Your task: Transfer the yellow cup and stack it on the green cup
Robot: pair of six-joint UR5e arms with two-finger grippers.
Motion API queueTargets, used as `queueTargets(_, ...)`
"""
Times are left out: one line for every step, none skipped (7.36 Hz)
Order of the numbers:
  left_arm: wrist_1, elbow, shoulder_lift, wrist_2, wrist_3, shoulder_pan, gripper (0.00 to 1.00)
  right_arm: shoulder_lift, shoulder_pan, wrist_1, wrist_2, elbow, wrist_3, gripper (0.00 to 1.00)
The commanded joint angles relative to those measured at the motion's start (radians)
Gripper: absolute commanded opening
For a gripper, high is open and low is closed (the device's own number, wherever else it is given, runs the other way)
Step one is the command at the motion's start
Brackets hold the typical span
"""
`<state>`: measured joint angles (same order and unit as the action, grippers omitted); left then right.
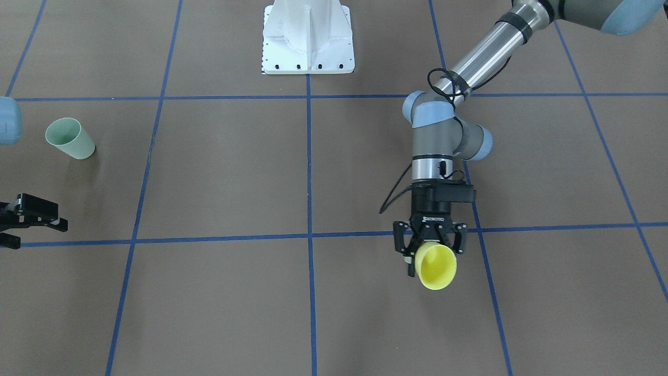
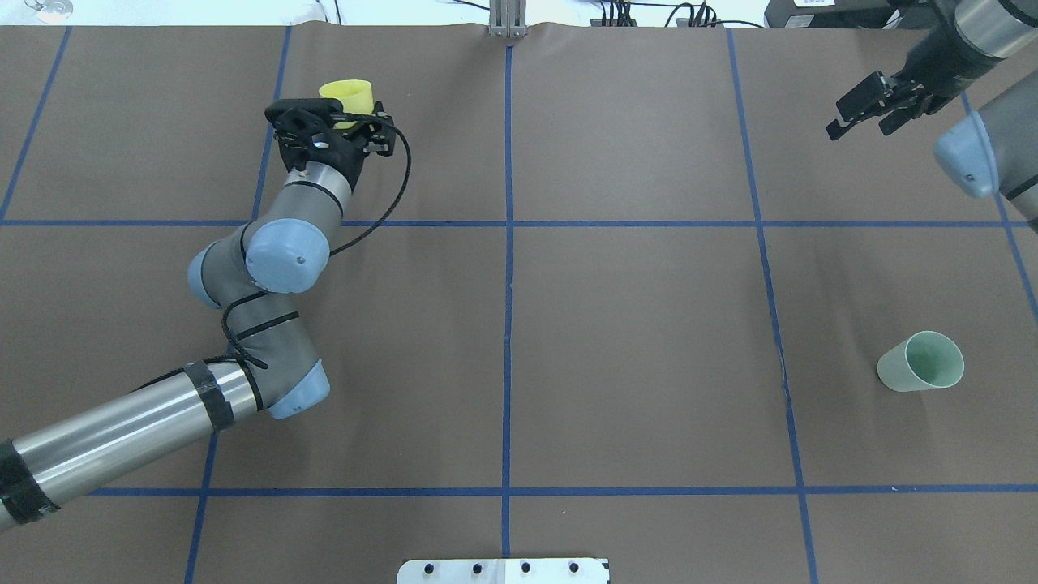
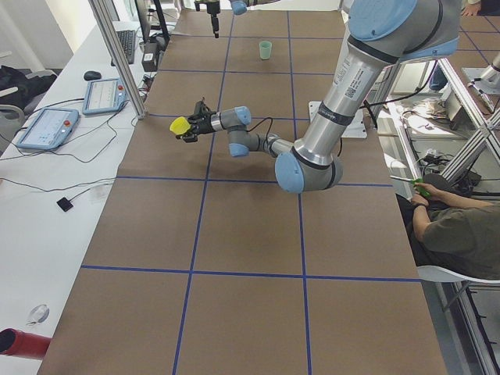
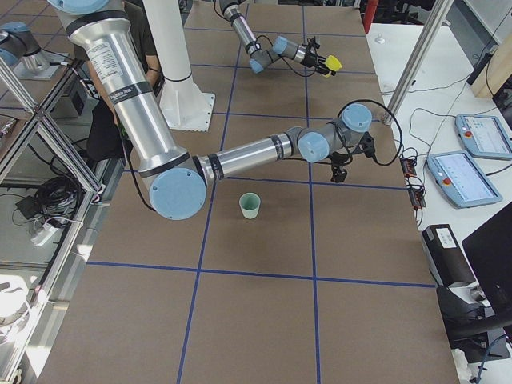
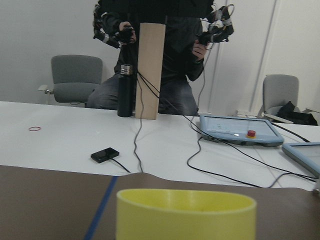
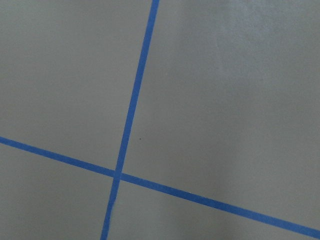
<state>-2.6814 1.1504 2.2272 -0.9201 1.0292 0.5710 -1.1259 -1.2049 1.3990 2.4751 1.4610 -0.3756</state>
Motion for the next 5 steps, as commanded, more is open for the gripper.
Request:
queueTargets(-0.078,0.000,0.055,-0.075,-0.127,-0.081,0.52,0.092,0.059,-0.003,0.002,0.007,-0.118,1.00)
queueTargets(-0.122,0.002,0.116,-0.106,-0.194,-0.106,0.52,0.128,0.089,-0.003,0.001,0.010,-0.149,1.00)
queueTargets(-0.155,0.000,0.138,-0.126,-0.207,-0.137,0.52,0.158,0.114,-0.003,-0.001,0.012,-0.192,1.00)
queueTargets(-0.204,0.002,0.159,-0.153,-0.221,-0.145,0.52,0.188,0.139,-0.005,-0.001,0.016,-0.254,1.00)
queueTargets(-0.230,0.002,0.170,-0.154,-0.307,-0.169,0.52,0.198,0.177,-0.037,-0.004,0.036,-0.334,1.00)
